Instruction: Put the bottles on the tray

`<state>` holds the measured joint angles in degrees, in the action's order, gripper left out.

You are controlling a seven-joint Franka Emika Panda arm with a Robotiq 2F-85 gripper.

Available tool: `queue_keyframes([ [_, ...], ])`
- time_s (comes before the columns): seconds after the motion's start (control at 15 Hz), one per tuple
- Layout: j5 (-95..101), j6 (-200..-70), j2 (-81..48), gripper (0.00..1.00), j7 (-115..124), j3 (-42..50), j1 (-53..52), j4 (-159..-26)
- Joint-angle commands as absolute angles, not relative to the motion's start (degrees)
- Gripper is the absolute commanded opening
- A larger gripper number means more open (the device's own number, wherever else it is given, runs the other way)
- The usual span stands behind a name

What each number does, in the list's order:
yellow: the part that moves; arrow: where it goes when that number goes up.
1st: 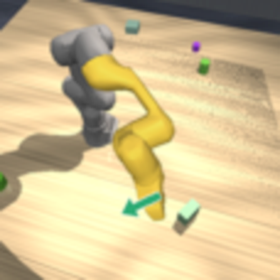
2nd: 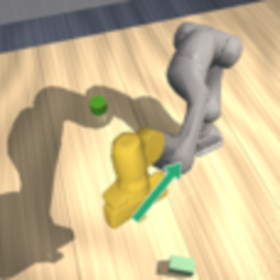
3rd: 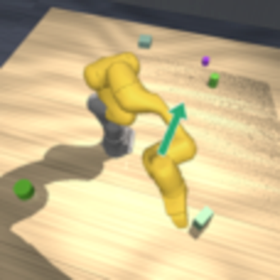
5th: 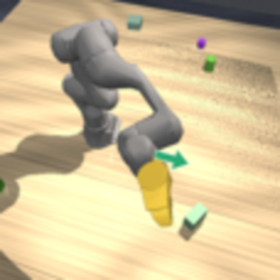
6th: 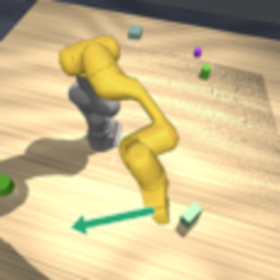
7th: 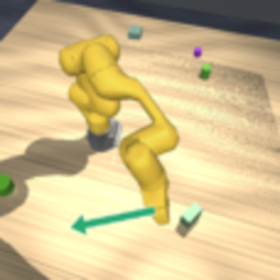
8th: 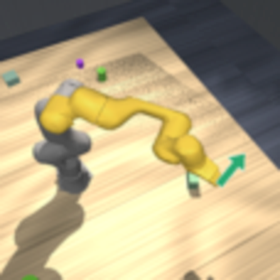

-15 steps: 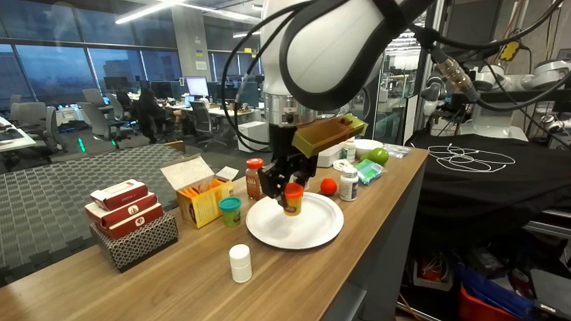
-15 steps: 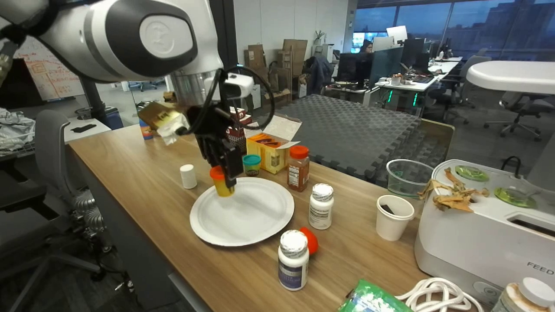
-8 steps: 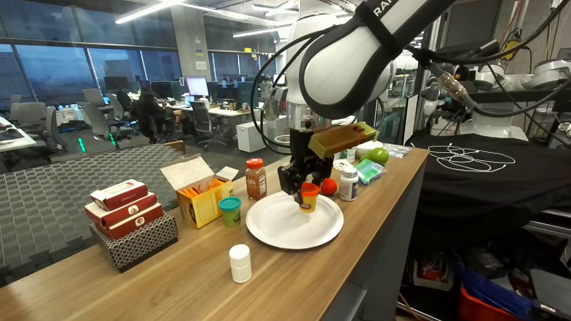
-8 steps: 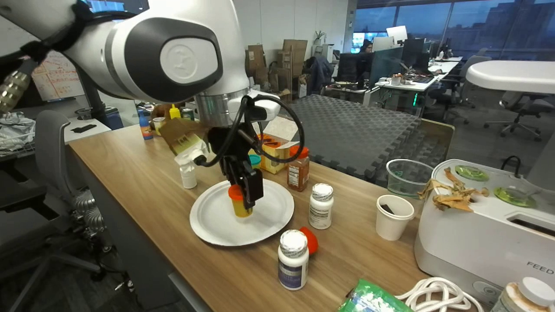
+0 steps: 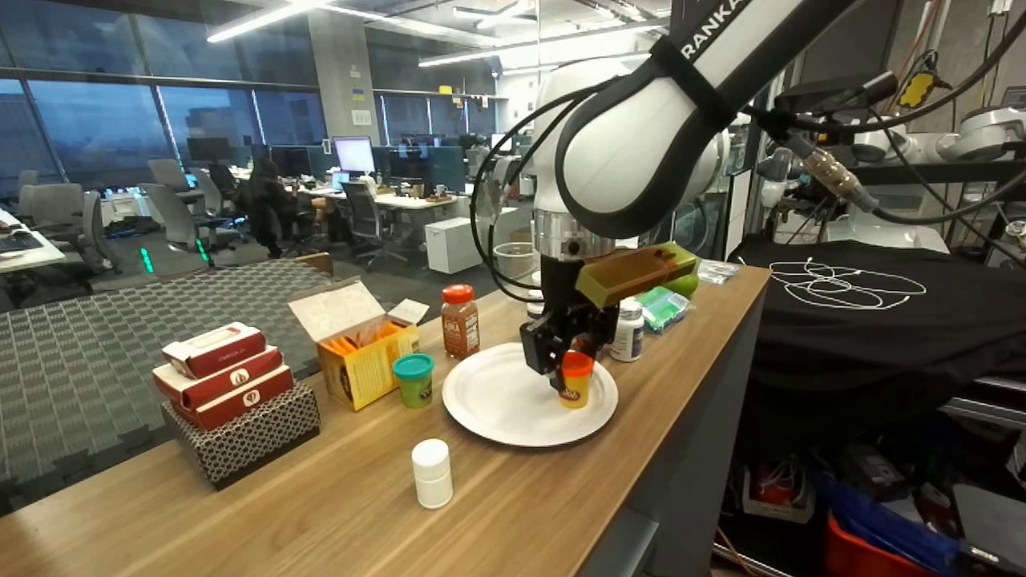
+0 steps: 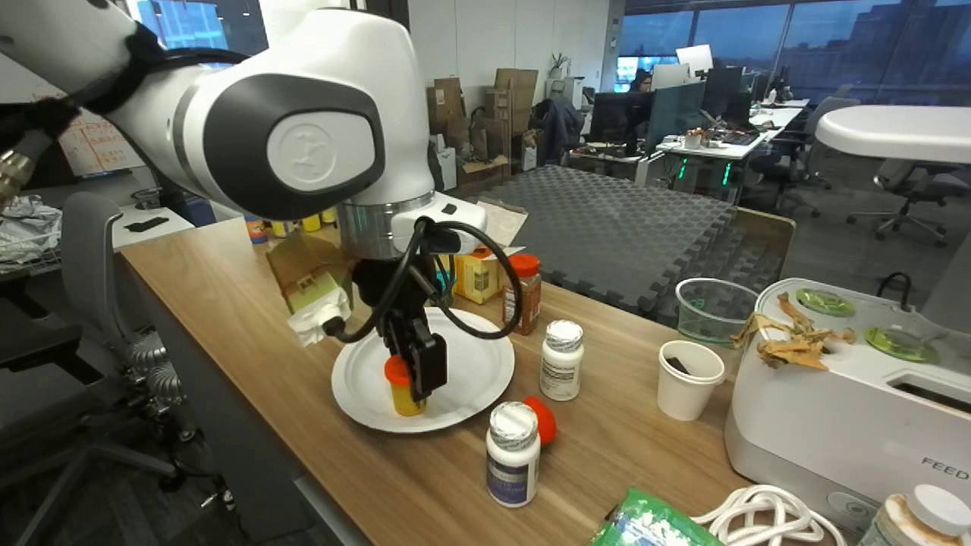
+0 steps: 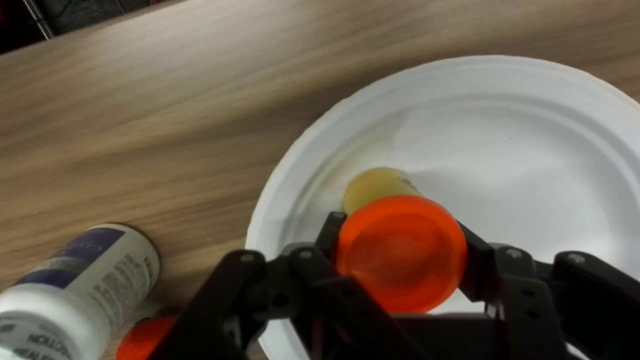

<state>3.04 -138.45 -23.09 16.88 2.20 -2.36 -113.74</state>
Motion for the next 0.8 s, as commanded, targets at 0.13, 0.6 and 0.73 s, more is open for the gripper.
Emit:
queue_keyframes([
  [0.13, 2.9, -140.8, -20.2, 0.74, 15.6, 2.3, -2.8, -117.5],
  [0.6, 12.8, -140.0, -16.2, 1.0, 19.5, 4.4, -6.0, -116.8],
  [0.73, 14.1, -139.8, -15.5, 1.0, 19.8, 3.6, -6.5, -114.8],
])
